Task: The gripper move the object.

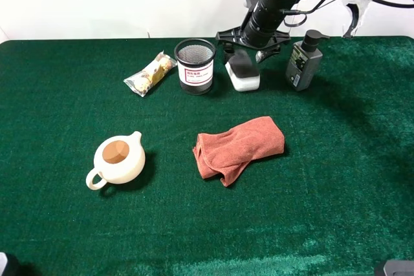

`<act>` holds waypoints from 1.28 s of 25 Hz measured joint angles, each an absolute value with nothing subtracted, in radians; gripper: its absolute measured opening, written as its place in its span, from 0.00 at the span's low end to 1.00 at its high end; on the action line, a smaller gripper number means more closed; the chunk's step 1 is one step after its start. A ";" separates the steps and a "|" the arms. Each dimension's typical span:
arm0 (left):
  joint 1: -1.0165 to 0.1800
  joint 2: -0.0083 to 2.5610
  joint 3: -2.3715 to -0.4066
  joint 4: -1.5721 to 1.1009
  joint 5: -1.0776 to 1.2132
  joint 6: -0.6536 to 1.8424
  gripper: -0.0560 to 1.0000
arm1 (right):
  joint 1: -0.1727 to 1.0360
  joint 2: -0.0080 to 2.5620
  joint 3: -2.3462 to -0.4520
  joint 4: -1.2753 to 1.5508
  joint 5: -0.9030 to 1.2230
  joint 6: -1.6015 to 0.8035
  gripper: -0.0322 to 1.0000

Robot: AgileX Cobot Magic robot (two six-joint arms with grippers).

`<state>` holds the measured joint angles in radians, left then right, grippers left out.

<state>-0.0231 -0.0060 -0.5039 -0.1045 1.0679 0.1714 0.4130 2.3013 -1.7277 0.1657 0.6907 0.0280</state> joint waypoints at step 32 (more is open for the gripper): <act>-0.023 -0.006 -0.504 -0.105 1.068 0.171 0.99 | 0.413 2.245 -2.037 0.062 1.187 0.055 0.70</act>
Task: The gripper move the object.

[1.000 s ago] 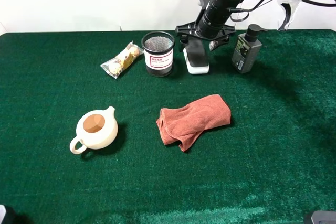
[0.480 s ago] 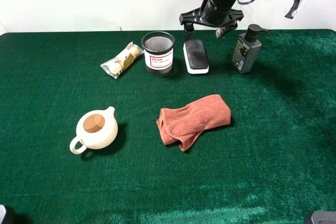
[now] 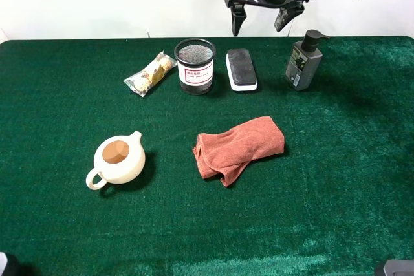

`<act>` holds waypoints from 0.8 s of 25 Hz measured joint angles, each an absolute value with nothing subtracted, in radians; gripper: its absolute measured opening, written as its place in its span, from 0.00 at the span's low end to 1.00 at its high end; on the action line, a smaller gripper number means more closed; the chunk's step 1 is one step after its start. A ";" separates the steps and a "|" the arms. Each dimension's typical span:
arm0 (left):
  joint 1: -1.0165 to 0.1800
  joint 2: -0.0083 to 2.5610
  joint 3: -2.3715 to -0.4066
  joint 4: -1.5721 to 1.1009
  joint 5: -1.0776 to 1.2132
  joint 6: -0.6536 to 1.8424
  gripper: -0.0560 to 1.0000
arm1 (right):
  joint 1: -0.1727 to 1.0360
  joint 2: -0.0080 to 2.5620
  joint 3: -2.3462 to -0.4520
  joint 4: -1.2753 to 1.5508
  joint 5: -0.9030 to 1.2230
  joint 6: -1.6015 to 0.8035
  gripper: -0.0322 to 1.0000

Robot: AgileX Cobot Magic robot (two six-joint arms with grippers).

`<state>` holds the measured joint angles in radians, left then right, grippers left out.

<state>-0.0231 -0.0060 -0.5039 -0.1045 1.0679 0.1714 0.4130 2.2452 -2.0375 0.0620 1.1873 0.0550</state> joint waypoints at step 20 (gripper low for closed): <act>-0.023 -0.006 -0.504 -0.105 1.068 0.171 0.99 | 0.413 1.782 -1.737 0.067 1.214 0.048 0.70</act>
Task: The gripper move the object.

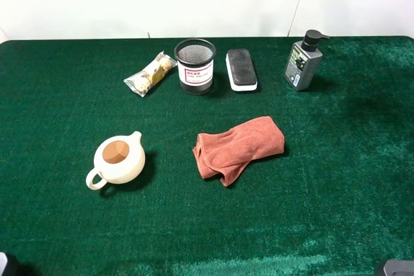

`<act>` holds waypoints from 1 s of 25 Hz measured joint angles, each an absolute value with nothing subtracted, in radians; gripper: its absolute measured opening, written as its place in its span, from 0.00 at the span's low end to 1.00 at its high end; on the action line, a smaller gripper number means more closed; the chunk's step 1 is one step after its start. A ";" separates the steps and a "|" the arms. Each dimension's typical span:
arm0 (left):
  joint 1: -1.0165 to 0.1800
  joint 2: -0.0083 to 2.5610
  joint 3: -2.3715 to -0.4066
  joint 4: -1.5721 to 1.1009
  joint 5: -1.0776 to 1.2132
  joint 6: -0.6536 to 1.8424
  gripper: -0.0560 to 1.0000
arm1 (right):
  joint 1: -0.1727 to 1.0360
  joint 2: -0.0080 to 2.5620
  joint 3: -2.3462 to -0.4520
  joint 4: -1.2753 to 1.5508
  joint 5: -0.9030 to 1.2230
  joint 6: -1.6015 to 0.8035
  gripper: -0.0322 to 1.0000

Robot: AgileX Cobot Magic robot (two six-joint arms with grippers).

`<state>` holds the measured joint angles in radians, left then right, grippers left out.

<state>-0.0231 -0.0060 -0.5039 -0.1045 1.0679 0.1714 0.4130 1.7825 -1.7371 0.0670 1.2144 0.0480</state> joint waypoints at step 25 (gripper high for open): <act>-0.023 -0.006 -0.504 -0.105 1.068 0.171 0.99 | 0.413 0.925 -1.136 0.064 1.219 0.055 0.70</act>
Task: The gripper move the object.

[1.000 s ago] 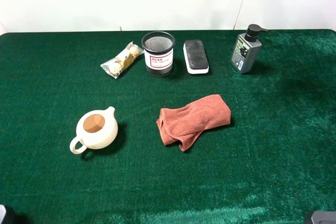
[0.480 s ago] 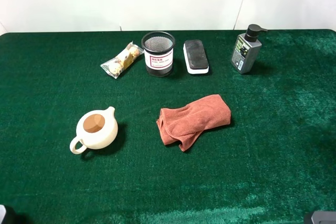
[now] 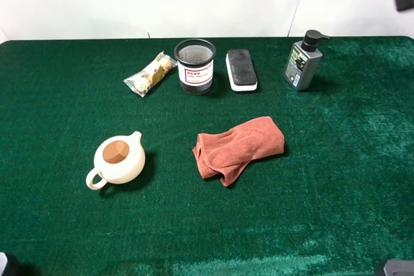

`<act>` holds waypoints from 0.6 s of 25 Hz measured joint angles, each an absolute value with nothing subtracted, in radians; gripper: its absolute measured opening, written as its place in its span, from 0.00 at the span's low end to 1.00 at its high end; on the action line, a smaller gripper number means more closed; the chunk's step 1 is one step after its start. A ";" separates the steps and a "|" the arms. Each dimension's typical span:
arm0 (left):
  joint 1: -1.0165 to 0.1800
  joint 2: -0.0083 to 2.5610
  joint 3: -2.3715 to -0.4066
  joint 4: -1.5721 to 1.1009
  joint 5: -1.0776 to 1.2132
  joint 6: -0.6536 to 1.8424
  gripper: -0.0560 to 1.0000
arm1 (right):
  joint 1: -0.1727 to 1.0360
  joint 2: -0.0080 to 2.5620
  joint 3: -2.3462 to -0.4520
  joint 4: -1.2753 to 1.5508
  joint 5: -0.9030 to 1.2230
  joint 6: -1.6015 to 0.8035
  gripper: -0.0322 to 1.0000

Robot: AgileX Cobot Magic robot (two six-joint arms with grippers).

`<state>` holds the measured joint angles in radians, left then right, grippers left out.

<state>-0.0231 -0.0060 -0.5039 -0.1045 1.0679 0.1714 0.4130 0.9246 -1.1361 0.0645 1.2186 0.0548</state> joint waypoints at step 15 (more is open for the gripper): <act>-0.023 -0.006 -0.504 -0.105 1.068 0.171 0.99 | 0.144 0.433 -0.760 0.061 1.154 0.055 0.70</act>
<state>-0.0231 -0.0060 -0.5039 -0.1045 1.0679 0.1714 0.1444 0.4330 -0.7599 0.0612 1.1536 0.0550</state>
